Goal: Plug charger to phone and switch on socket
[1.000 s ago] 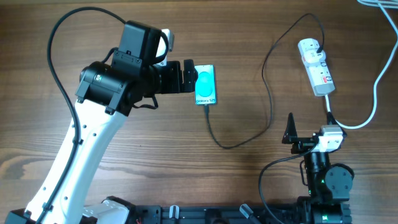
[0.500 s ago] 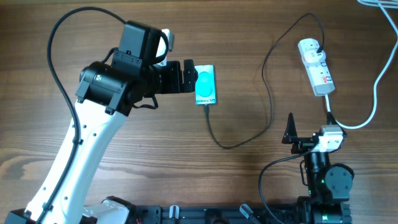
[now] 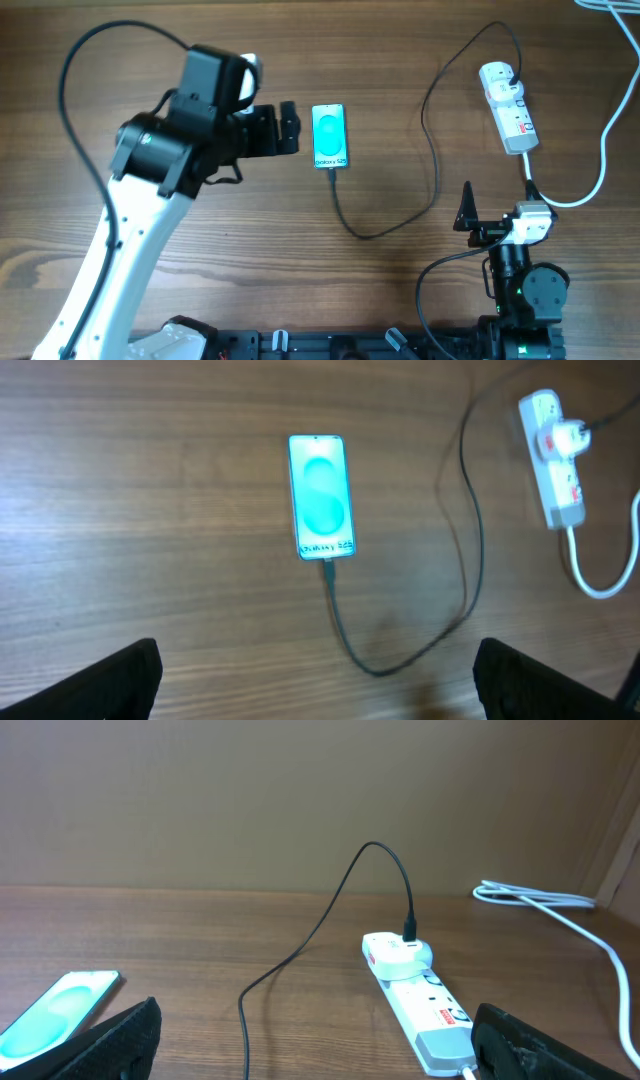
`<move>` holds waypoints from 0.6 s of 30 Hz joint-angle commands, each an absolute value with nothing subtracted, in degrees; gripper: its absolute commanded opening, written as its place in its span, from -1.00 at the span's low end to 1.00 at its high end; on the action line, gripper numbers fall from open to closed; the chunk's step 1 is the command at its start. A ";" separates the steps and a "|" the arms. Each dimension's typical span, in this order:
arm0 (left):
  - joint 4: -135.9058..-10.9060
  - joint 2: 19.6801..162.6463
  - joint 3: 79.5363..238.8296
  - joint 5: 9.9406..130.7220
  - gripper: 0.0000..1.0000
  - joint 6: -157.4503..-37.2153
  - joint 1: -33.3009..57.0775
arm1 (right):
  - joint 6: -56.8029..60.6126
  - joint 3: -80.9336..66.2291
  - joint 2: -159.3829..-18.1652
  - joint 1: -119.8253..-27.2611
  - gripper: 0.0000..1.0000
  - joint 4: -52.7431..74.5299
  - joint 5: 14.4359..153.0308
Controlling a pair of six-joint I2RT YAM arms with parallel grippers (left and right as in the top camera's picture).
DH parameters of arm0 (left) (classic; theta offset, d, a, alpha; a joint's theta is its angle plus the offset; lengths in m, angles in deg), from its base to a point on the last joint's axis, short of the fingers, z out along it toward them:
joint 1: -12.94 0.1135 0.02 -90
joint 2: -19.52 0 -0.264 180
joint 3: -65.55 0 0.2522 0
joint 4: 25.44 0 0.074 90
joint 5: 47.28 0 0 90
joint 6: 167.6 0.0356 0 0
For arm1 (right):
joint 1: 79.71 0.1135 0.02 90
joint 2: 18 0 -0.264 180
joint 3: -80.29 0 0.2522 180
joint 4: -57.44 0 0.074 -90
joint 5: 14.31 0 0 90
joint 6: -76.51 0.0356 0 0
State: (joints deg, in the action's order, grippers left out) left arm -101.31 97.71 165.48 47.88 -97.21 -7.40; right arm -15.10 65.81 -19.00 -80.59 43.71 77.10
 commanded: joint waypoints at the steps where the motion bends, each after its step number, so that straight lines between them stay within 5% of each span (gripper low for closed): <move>1: -98.01 92.16 158.46 47.01 1.00 -97.54 -3.62 | -14.97 66.23 -18.21 -80.26 1.00 43.84 77.23; 18: -93.50 62.89 135.53 49.70 1.00 -97.26 13.67 | -14.97 66.23 -18.21 -80.26 1.00 43.84 77.23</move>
